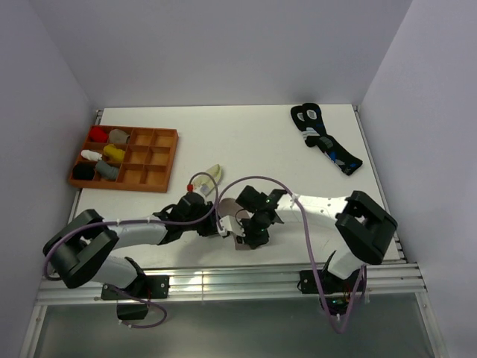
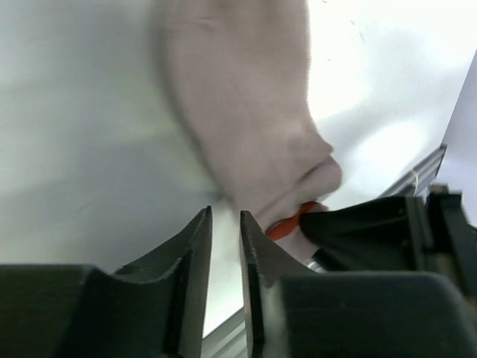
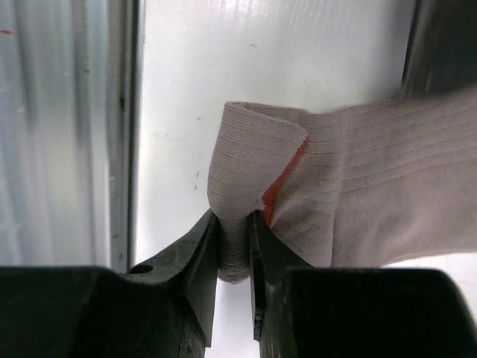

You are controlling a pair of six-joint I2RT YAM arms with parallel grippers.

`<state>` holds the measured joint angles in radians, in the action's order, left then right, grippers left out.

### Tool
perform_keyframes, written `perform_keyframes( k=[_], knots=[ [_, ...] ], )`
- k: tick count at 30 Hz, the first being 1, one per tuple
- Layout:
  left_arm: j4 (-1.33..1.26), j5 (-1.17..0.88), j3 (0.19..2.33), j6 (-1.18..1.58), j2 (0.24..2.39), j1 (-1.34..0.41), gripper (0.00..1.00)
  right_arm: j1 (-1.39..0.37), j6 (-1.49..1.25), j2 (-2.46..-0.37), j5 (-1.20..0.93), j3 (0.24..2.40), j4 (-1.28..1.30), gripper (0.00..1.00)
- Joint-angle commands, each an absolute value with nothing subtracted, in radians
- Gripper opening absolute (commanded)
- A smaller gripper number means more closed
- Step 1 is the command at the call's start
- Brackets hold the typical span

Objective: Roll the socks
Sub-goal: Roll the sock at the center of the board.

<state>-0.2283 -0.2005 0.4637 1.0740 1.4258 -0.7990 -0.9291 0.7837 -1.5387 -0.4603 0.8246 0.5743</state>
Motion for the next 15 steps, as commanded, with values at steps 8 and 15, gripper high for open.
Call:
perform_keyframes(
  k=[8, 15],
  knots=[
    [-0.426, -0.005, 0.256, 1.074, 1.163, -0.859, 0.25, -0.752, 0.929, -1.872, -0.675, 1.162, 1.109, 0.08],
    [-0.595, 0.009, 0.285, 0.861, 1.212, -1.009, 0.22, -0.7, 0.959, -2.085, -0.733, 1.338, 1.273, 0.08]
  ],
)
